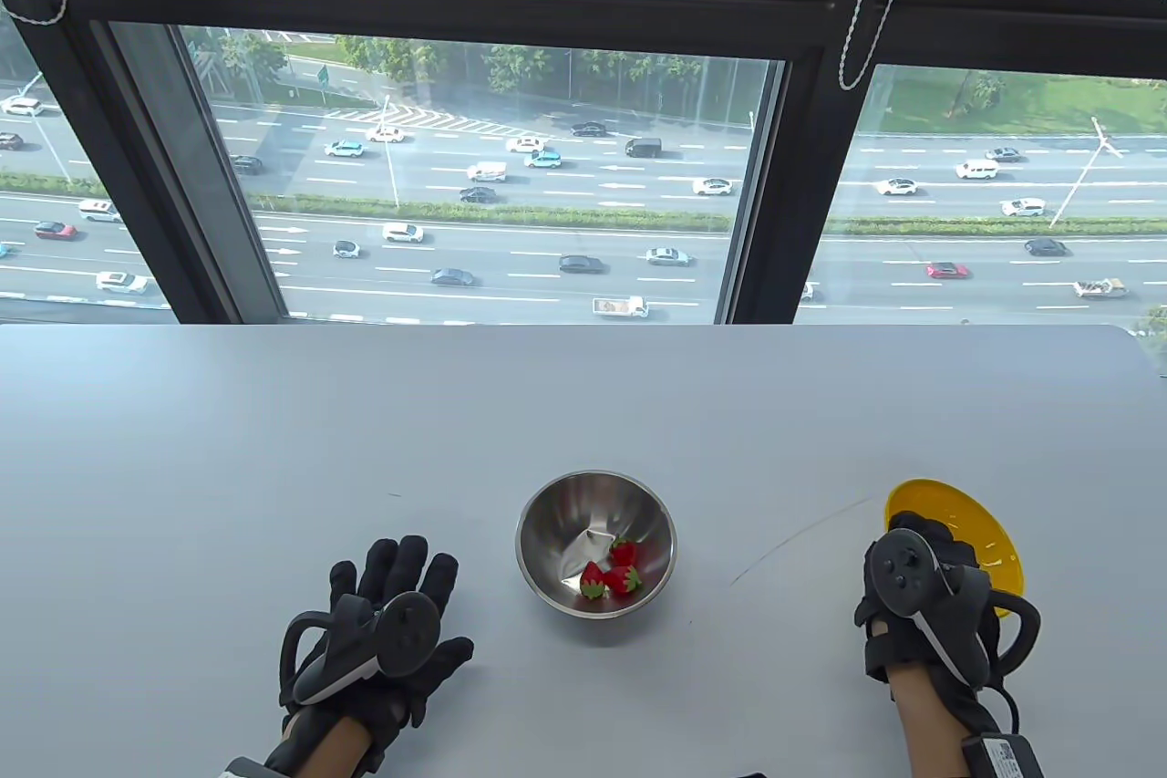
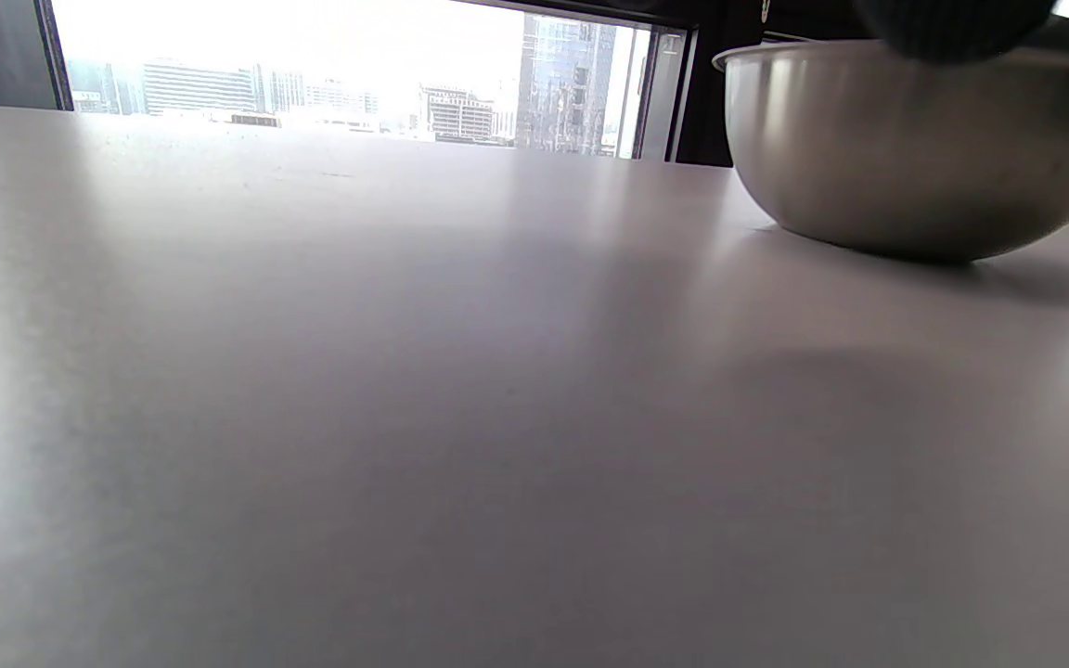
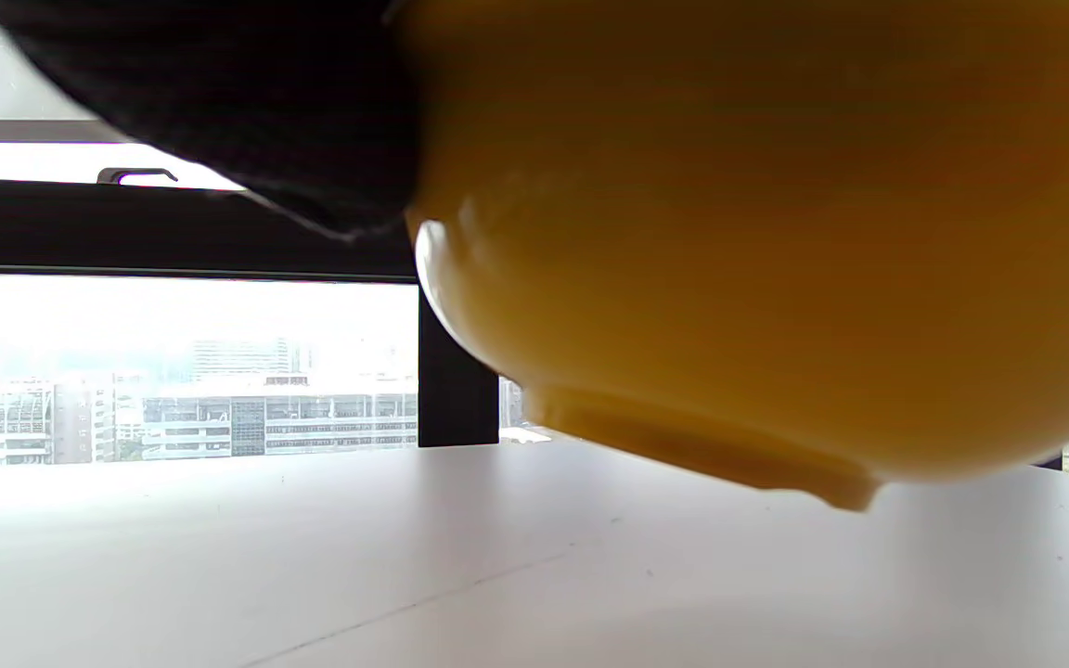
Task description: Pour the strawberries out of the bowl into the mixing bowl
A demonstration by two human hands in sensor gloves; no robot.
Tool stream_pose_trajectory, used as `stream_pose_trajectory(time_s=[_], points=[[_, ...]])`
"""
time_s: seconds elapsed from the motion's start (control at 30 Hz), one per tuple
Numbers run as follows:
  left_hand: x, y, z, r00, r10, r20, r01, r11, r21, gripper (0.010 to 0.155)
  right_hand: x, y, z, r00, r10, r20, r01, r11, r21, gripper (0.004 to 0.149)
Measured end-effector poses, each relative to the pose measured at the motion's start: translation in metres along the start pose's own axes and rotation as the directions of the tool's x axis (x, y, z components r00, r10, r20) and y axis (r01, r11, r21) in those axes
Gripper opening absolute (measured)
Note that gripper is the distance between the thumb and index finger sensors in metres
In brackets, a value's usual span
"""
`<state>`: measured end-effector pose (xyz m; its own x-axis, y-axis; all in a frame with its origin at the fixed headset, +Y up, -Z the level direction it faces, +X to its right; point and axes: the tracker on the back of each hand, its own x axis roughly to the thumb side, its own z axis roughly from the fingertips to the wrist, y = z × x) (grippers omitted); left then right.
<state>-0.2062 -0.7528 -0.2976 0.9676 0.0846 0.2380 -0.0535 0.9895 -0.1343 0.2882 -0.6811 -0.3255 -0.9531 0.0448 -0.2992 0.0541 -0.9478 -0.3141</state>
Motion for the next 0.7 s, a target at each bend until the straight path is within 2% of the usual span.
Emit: stream_pose_trajectory(time_s=[0.37,0.7], points=[[0.000,0.000,0.000,1.000,0.000,0.000,0.000,1.000,0.001,0.088,-0.022,0.023,-0.007,0.989,0.099,-0.108,-0.090,0.993,0.079,0.047],[0.000,0.000,-0.001,1.000,0.003,-0.001,-0.003,1.000,0.004,0.088,-0.035,0.041,-0.008,0.978,0.120,-0.169,-0.087,0.978,0.187,0.047]])
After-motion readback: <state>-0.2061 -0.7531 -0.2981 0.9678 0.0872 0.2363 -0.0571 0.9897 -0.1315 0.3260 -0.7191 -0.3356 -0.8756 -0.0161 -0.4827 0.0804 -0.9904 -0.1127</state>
